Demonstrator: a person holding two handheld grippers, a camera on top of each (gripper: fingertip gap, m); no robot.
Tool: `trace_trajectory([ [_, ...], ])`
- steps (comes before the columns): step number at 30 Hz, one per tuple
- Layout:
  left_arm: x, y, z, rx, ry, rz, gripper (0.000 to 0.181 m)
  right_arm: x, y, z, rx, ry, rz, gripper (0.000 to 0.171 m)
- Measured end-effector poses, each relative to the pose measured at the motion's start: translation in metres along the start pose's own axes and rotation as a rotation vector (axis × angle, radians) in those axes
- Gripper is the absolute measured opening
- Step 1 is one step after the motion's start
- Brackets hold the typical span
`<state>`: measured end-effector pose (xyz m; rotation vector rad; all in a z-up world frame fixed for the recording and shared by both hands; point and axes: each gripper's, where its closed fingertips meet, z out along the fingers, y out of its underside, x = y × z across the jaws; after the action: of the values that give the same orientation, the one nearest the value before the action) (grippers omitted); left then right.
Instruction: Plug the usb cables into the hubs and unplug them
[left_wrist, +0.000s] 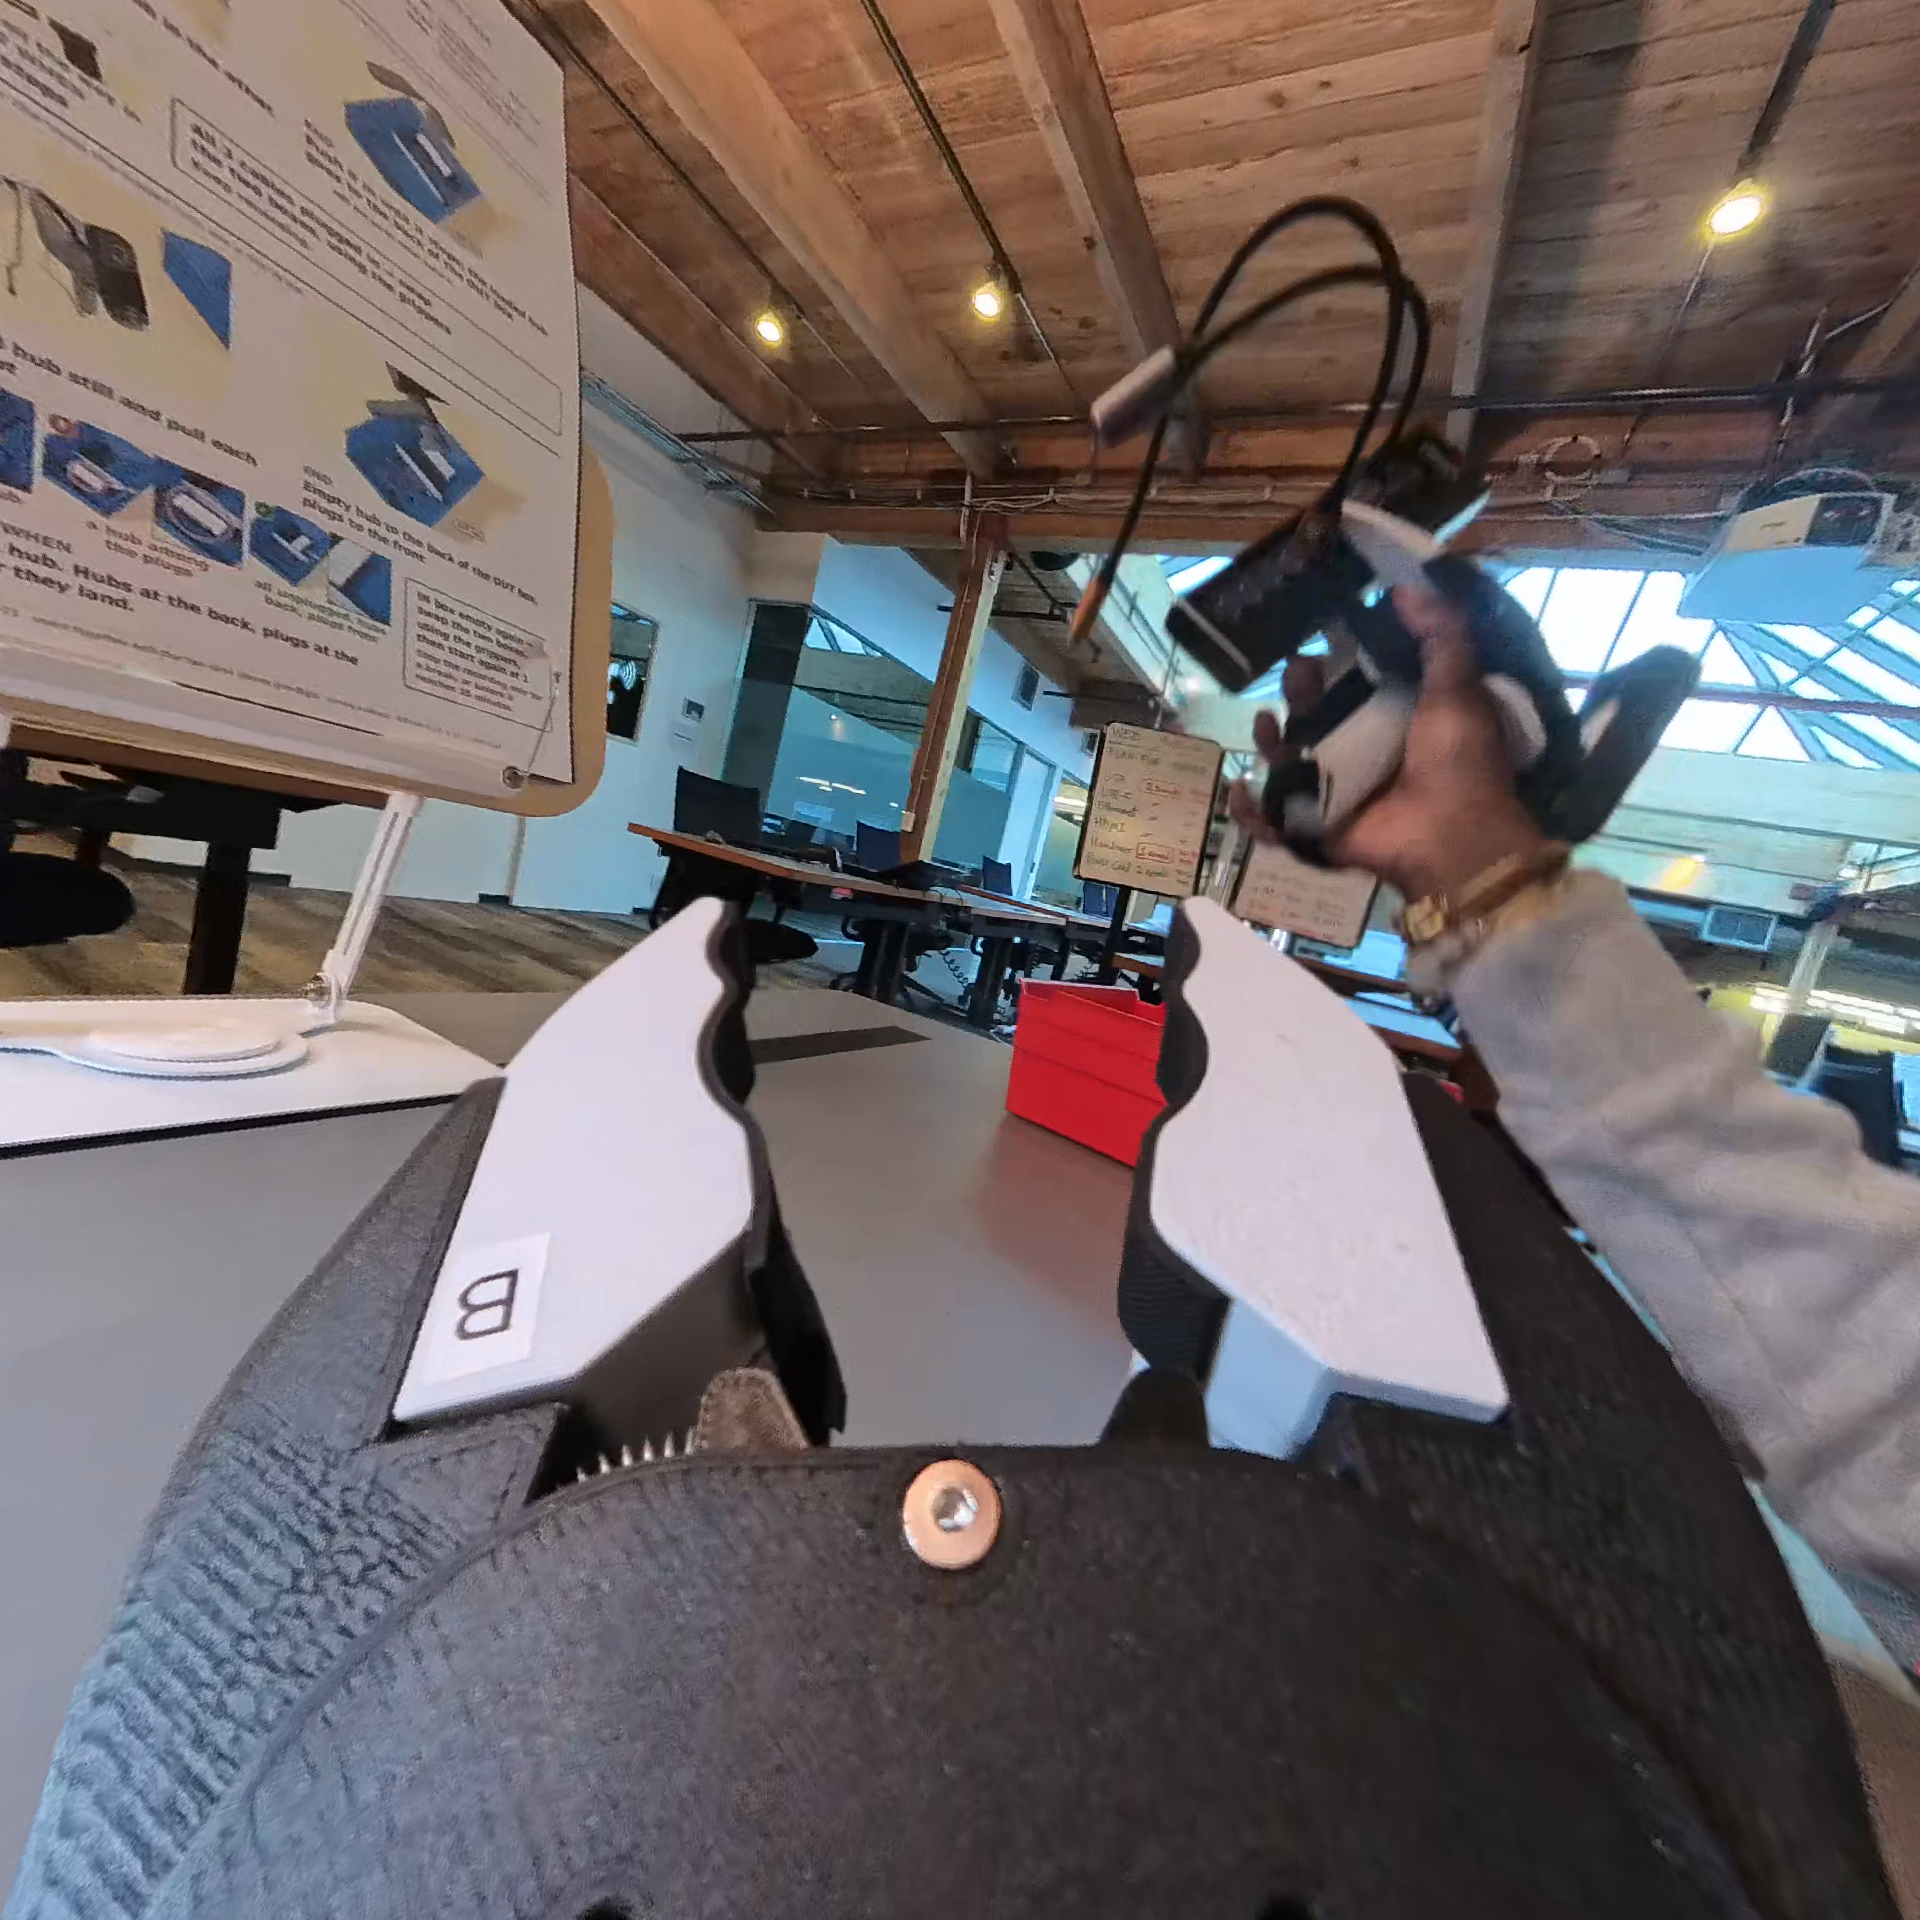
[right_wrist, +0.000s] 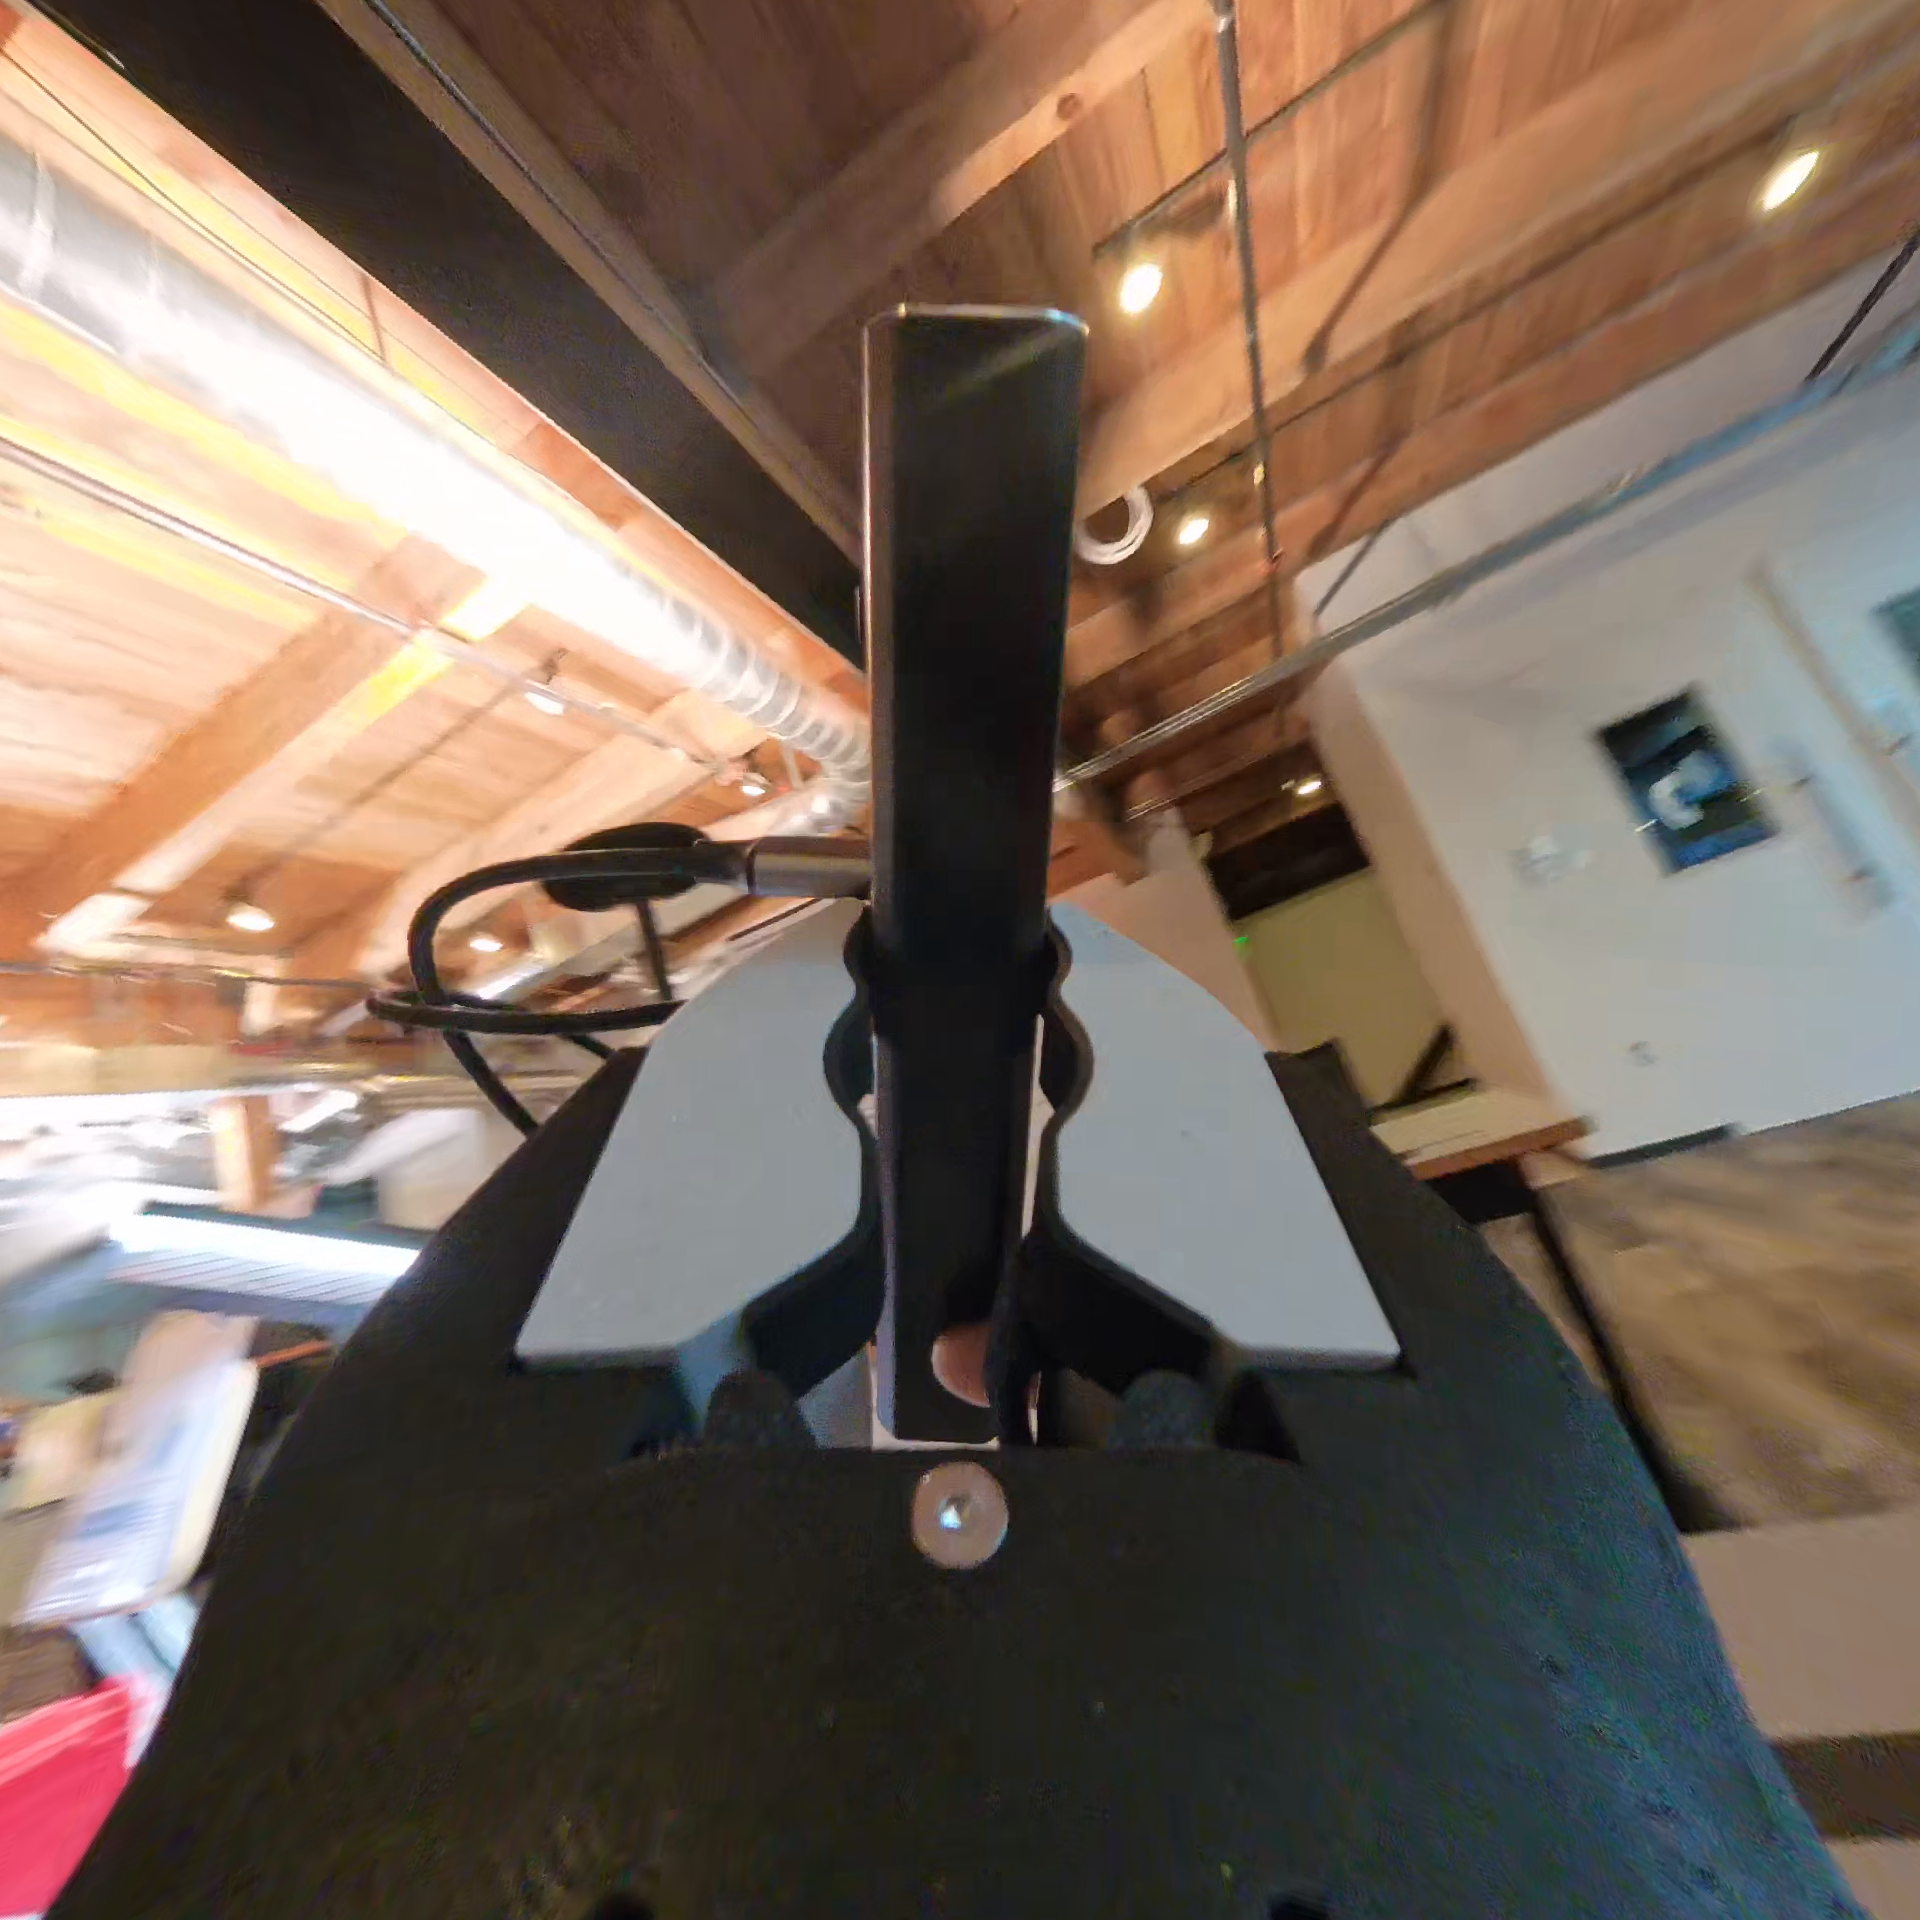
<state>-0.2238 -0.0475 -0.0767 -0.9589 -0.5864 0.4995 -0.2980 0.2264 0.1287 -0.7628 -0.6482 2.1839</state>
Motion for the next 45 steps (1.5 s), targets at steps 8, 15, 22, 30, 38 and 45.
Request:
trace_trajectory([
  [8,0.025,0.021,0.001,-0.125,0.116,0.09,0.033,0.116,-0.057,-0.026,-0.077,0.32,-0.406,0.028],
  [15,0.029,0.036,0.005,-0.177,0.145,0.065,0.067,0.206,-0.07,-0.1,-0.128,0.645,-0.571,0.028],
  [22,0.032,0.037,0.001,-0.242,0.154,0.088,0.033,0.244,-0.044,-0.128,-0.429,0.84,-0.658,0.029],
  [30,0.027,0.031,0.004,-0.184,0.151,-0.032,0.065,0.286,0.032,-0.181,-1.055,0.948,-0.663,0.031],
  [38,0.03,0.031,0.001,-0.198,0.152,0.029,0.032,0.278,0.032,-0.162,-0.92,0.861,-0.585,0.041],
  [45,0.026,0.03,0.004,-0.169,0.139,-0.016,0.067,0.207,-0.048,-0.091,-0.094,0.513,-0.426,0.071],
])
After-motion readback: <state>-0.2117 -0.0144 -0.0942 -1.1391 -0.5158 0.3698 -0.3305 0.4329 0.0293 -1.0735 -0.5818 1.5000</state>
